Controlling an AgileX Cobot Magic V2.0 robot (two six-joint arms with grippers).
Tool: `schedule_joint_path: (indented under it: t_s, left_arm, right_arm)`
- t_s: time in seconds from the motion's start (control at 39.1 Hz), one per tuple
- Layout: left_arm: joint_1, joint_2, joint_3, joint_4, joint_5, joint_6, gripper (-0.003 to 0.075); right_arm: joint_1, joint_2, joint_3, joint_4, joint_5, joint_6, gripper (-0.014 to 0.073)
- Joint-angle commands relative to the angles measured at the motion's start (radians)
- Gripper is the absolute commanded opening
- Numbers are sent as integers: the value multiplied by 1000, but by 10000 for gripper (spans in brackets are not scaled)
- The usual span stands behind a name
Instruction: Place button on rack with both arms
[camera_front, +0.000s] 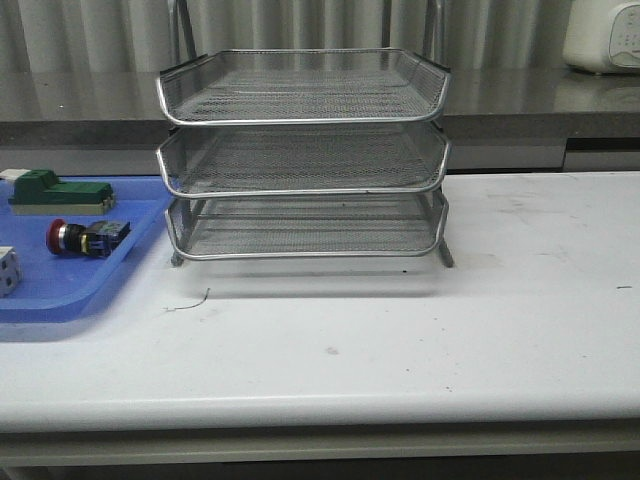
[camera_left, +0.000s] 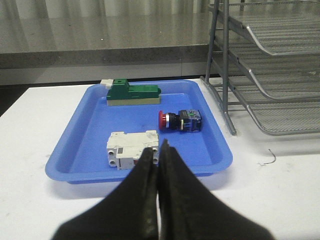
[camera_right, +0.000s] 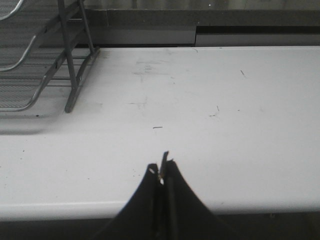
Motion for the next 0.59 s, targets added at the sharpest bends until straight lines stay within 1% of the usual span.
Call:
schedule_joint_path:
  t_s: [0.0,0.08,0.13,0.15,0.23,0.28,0.36,0.49,0.56]
  left_arm:
    - [1,-23,8,3,-119,-11,-19]
    - [1,-23,8,3,-181,-11,-19]
    - [1,-23,8,3,-241,-11,-19]
    - [1,-23,8,3,-296,-11,-18]
    - [1,-23,4,3,-412,-11,-18]
    - [1,-21,-19,3,-448,-11,-18]
    - [1,-10,-78,3,-401,-11,-18]
    - [1,55,-233,10,-225,-11,-18]
    - [1,131,-318,10,-144,-11,-18]
  right_arm:
    - [-6,-17,-5,-8,-126,-3,-110]
    - [-6,-17,-5,-6,-170,-3,-110]
    - [-6,-17,-5,-6,-202,-3,-110]
    - [-6,-17,-9,-6,-212,-3,-110]
    - [-6,-17,-35,-6,-201,-3,-110]
    - [-6,-17,-68,-7,-175,-3,-110]
    - [-6,-16,-145,-7,-126,-3,-110]
    - [-6,35,-310,-7,52,-3,-110]
    - [-6,106,-393,-6,126,-3,-110]
